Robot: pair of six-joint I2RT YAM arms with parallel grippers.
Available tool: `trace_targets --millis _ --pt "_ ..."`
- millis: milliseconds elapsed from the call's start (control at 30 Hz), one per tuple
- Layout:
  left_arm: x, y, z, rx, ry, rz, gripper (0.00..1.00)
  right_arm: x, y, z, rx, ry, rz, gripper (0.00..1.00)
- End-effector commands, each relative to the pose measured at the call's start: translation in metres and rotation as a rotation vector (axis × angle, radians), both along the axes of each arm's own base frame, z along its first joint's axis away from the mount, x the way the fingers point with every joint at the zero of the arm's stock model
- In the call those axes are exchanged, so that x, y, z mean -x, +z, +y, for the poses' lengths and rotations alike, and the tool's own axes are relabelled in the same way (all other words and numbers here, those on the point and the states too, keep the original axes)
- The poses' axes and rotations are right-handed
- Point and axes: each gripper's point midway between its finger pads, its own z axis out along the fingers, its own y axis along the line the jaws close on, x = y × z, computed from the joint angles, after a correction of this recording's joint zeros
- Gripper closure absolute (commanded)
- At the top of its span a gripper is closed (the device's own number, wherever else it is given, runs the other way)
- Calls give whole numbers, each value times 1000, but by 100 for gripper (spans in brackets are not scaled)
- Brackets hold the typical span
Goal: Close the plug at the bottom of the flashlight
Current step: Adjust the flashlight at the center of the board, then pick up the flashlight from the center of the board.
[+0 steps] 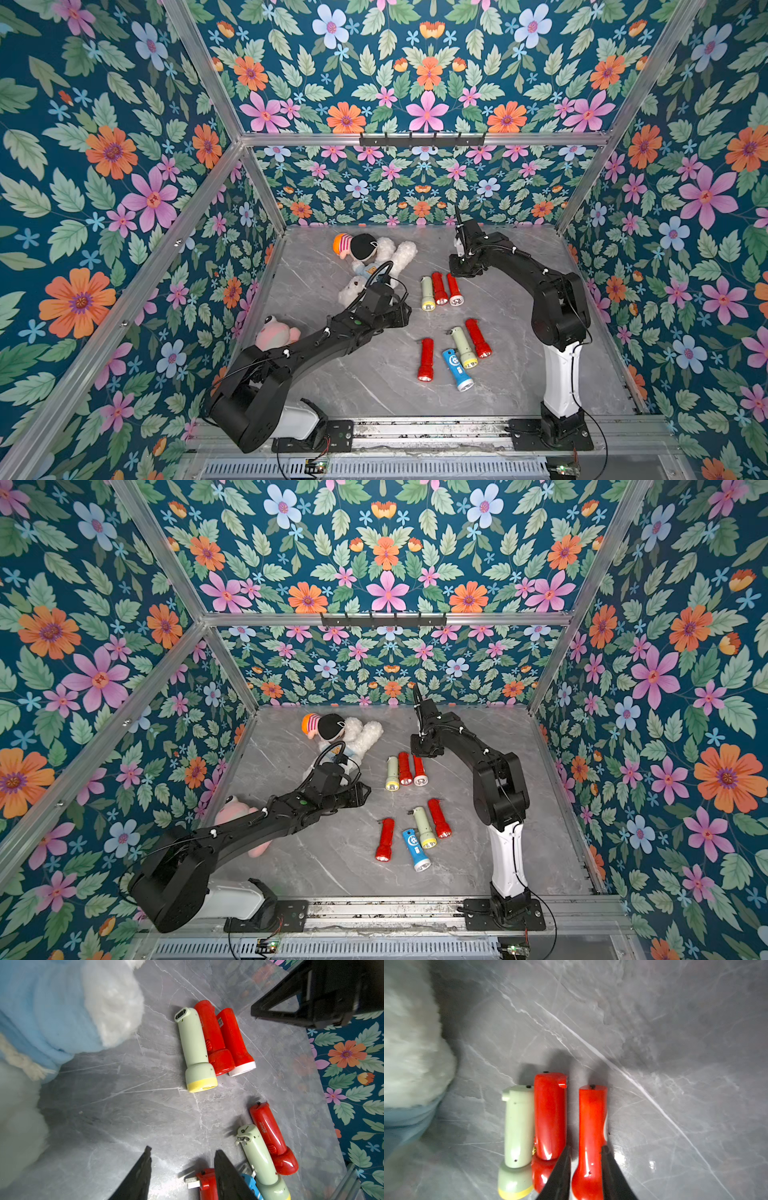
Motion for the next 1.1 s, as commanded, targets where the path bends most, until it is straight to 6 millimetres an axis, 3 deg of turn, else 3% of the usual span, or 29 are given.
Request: trace_targets --millis 0,133,267,433,500,600,633,700,833,1067 --pt "1 0 5 0 27 3 48 6 -12 3 -11 7 35 72" --pt "4 3 10 -6 36 -8 48 9 -5 4 -36 3 8 72" --pt "7 3 12 -21 26 -13 48 14 24 -2 -42 -2 -70 72" --pt "21 5 -7 -54 -48 -54 47 40 85 -13 -63 -1 -279 75" --pt "30 5 -19 -91 -88 -77 47 59 129 -13 -59 31 -474 76" --pt "43 -1 -32 -93 -135 -80 47 91 169 -13 -119 56 -717 63" --pt "47 -5 -36 -89 -150 -78 47 103 173 -12 -179 75 -743 47" --pt "54 -11 -42 -93 -173 -72 46 115 178 -12 -253 103 -796 1" --pt "69 -18 -52 -108 -205 -54 46 121 168 -32 -212 6 -693 0" --pt "89 -24 -62 -81 -231 -21 46 125 165 -68 -191 -151 -747 1"
